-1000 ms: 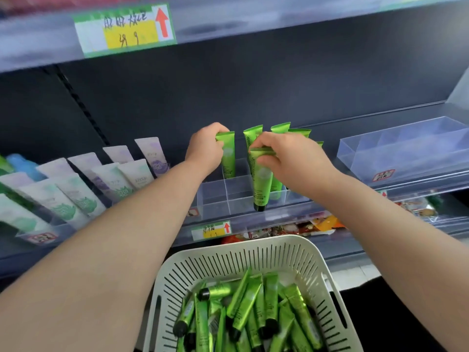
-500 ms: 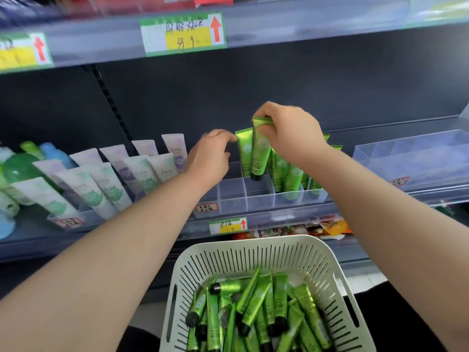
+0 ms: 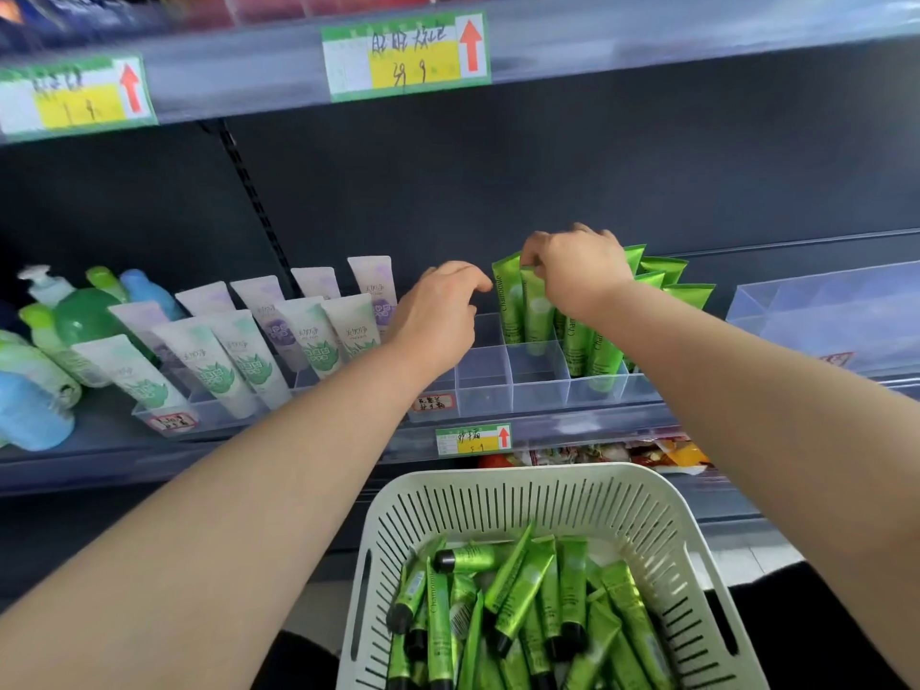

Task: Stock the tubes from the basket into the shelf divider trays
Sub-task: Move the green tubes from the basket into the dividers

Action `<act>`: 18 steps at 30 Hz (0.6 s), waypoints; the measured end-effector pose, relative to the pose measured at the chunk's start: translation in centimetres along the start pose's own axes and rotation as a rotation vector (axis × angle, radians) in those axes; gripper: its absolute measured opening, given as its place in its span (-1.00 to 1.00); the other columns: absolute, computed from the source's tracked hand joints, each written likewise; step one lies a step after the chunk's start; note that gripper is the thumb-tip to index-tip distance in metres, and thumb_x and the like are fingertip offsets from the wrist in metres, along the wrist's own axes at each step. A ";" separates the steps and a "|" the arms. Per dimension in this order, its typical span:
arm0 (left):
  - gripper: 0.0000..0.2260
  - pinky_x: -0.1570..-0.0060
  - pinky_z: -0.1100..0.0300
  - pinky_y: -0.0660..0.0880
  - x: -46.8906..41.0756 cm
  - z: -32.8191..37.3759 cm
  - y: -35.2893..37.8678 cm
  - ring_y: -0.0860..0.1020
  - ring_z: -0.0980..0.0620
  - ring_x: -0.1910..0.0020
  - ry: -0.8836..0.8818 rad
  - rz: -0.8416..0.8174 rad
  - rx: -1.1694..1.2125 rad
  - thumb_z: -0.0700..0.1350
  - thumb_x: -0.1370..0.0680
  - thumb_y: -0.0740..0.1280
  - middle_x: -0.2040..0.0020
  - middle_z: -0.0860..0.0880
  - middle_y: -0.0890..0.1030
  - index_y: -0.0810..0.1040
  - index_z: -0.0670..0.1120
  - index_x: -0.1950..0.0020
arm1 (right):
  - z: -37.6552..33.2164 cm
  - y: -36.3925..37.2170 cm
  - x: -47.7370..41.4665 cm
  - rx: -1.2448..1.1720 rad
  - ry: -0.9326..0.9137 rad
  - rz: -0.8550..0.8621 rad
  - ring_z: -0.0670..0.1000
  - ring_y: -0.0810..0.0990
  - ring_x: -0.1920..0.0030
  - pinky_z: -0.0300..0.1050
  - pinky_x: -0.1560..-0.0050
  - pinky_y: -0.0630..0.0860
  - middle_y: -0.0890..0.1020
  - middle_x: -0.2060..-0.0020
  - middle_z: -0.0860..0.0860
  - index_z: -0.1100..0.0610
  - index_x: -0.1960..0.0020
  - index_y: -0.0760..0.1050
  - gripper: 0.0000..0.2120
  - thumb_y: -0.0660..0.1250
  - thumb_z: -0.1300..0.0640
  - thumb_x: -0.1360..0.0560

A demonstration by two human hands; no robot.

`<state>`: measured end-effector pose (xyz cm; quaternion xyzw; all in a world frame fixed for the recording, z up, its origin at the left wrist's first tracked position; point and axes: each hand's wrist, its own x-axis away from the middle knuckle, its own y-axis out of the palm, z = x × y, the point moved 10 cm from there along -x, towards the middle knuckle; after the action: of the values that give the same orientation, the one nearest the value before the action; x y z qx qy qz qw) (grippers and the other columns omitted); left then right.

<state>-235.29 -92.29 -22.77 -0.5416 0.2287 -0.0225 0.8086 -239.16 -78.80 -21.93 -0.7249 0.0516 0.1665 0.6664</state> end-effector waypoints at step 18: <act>-0.68 -0.09 0.00 0.46 4.6 1.6 3.2 0.42 -0.03 -0.25 0.087 -0.072 -0.054 -0.31 -0.57 0.26 -0.31 0.03 0.50 0.53 -0.03 -0.27 | -3.5 -0.9 10.3 -0.008 -0.227 0.254 0.19 0.51 0.02 -0.04 0.18 0.32 0.61 0.05 0.05 0.04 -0.12 0.56 -0.63 0.36 0.36 -0.39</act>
<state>-231.20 -90.91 -26.69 -0.5696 0.2446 -0.0690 0.7817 -228.61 -80.58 -24.08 -0.6916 0.0666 0.3303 0.6388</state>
